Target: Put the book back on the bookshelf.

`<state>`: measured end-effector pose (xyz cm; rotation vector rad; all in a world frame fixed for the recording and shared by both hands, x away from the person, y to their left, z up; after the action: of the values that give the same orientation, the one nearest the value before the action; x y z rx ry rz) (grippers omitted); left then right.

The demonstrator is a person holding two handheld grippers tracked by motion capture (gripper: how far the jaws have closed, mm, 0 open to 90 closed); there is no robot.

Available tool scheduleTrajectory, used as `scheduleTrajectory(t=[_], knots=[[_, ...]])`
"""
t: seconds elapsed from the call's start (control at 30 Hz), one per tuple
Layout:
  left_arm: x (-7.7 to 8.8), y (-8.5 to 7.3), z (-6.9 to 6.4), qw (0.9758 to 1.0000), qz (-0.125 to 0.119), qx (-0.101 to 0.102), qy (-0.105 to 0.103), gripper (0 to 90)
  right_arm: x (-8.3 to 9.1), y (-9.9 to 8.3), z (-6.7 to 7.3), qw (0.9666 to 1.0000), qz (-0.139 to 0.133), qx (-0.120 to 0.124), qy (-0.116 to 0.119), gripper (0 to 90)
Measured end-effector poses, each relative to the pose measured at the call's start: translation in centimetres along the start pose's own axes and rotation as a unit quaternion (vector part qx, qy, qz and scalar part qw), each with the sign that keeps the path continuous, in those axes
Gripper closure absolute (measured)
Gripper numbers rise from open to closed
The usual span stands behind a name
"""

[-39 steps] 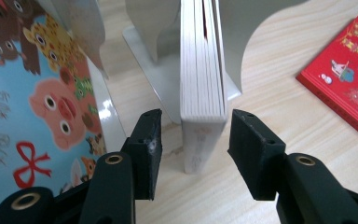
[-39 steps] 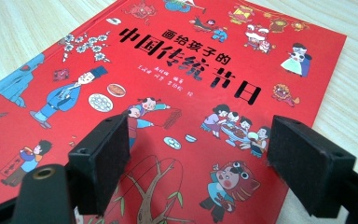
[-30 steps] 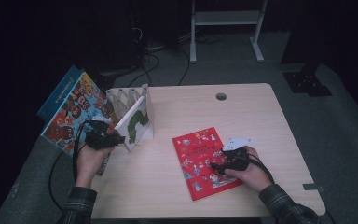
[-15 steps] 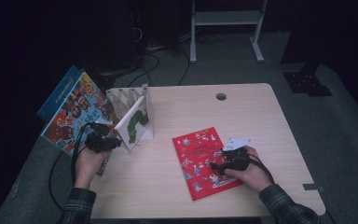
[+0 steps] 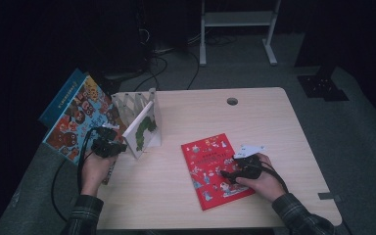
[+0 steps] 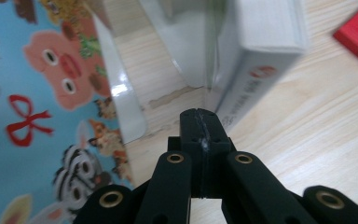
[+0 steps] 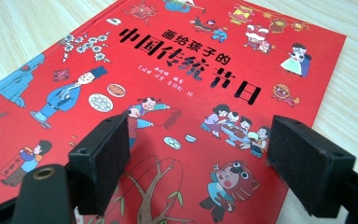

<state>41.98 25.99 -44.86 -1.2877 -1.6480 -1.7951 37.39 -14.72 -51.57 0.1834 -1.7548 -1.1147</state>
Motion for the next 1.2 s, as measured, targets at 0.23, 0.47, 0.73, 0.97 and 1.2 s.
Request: scheduleTrajectory(t=[0.23, 0.47, 0.73, 0.97, 1.2], knots=[[-0.8, 0.1, -1.2, 0.9998, 0.013, -0.009, -0.012, 89.9, 0.0, 0.0, 0.0, 1.0000, 0.000, 0.000, -0.001, 20.1], [-1.6, 0.2, -2.1, 0.9995, 0.020, -0.012, -0.022, 89.8, 0.0, 0.0, 0.0, 1.0000, 0.001, 0.000, 0.000, 20.1], [-2.5, 0.8, -4.2, 0.9985, 0.024, -0.024, -0.043, 89.8, 0.0, 0.0, 0.0, 1.0000, 0.001, 0.000, 0.000, 20.1], [-3.0, 1.5, -5.9, 0.9976, 0.020, -0.035, -0.057, 89.8, 0.0, 0.0, 0.0, 1.0000, 0.001, 0.000, 0.000, 20.2], [-2.9, 1.2, -5.8, 0.9976, 0.020, -0.033, -0.058, 88.3, 0.0, 0.0, 0.0, 1.0000, 0.001, 0.000, 0.000, 20.1]])
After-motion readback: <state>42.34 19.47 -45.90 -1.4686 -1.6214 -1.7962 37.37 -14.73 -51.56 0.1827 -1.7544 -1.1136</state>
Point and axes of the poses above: each handheld gripper's, and its own axes: x roughly backward along the jaws, y roughly out of its top, z roughly to its left, the point moved 6 cm from there along -x, roughly forward along the jaws, and after that the axes turned 6 degrees about x, right-handed, at the moved point
